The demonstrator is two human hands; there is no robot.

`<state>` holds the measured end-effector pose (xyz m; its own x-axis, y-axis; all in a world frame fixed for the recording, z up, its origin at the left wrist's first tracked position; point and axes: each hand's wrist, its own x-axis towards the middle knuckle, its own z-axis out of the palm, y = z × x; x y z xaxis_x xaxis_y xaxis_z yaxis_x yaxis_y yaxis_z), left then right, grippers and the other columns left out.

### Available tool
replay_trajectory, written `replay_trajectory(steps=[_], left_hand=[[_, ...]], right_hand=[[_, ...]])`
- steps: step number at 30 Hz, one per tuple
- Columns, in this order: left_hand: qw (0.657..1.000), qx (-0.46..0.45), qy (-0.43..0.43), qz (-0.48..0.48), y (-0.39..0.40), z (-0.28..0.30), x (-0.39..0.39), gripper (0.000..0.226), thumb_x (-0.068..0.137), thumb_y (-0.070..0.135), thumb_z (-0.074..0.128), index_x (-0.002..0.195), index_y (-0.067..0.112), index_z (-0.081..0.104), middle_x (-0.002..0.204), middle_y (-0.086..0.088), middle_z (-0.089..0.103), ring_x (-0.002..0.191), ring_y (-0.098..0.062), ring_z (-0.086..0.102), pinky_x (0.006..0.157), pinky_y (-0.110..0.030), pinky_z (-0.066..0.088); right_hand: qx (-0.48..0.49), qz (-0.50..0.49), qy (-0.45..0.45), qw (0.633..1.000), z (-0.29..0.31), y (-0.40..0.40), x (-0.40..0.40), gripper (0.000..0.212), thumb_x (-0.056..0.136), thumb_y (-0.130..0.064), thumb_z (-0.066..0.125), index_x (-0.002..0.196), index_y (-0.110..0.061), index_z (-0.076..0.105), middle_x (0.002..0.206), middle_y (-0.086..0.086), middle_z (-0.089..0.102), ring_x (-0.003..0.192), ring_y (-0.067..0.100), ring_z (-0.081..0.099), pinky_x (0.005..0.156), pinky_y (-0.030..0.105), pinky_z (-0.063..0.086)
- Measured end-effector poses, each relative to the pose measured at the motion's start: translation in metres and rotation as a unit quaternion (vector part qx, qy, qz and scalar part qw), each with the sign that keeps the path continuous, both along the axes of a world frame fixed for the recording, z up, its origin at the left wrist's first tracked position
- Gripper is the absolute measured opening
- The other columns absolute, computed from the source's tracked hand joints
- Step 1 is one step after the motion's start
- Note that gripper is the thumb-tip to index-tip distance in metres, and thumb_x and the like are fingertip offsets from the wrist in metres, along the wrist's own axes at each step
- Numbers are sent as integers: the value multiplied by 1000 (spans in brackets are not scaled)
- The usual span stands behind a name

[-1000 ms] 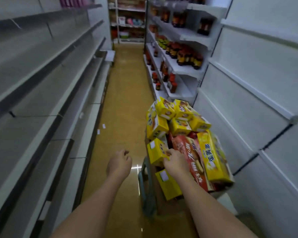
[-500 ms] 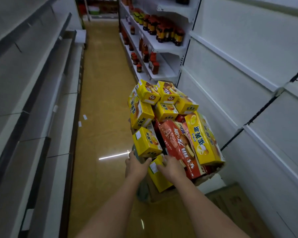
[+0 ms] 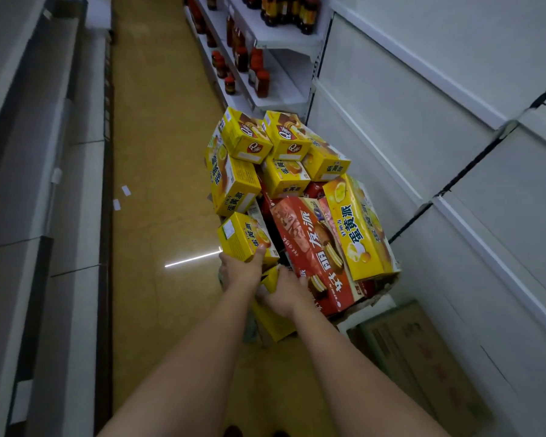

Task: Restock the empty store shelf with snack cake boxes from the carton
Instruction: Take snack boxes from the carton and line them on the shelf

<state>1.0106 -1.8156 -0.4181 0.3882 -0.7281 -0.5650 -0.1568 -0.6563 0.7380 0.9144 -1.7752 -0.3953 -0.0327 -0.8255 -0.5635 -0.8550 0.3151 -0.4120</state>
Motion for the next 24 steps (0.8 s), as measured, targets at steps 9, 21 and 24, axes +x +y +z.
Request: replay_trajectory(steps=[9,21,24], left_hand=[[996,-59,10,62,12,9,18,55,83,39,65,128,12,50,123,-12,57,109,-33,56,94,-47,48],[978,-119,10,172,37,49,42,72,83,29,69,142,11,32,137,-11,41,119,-32,48,91,-38,43],[973,-136,-9,188,43,61,49,68,80,29,73,136,11,38,131,-11,44,114,-30,51,86,-36,44]], right_hand=[[74,-82,-87,990,2,-7,4,94,87,-34,58,153,-16,-7,160,10,3,146,36,3,119,46,11],[-21,-69,-64,995,22,7,1,107,78,-52,70,153,-24,0,145,13,19,134,35,28,109,44,33],[-53,-104,-86,989,31,8,-6,96,77,-59,67,151,-27,13,142,14,23,131,37,31,107,47,35]])
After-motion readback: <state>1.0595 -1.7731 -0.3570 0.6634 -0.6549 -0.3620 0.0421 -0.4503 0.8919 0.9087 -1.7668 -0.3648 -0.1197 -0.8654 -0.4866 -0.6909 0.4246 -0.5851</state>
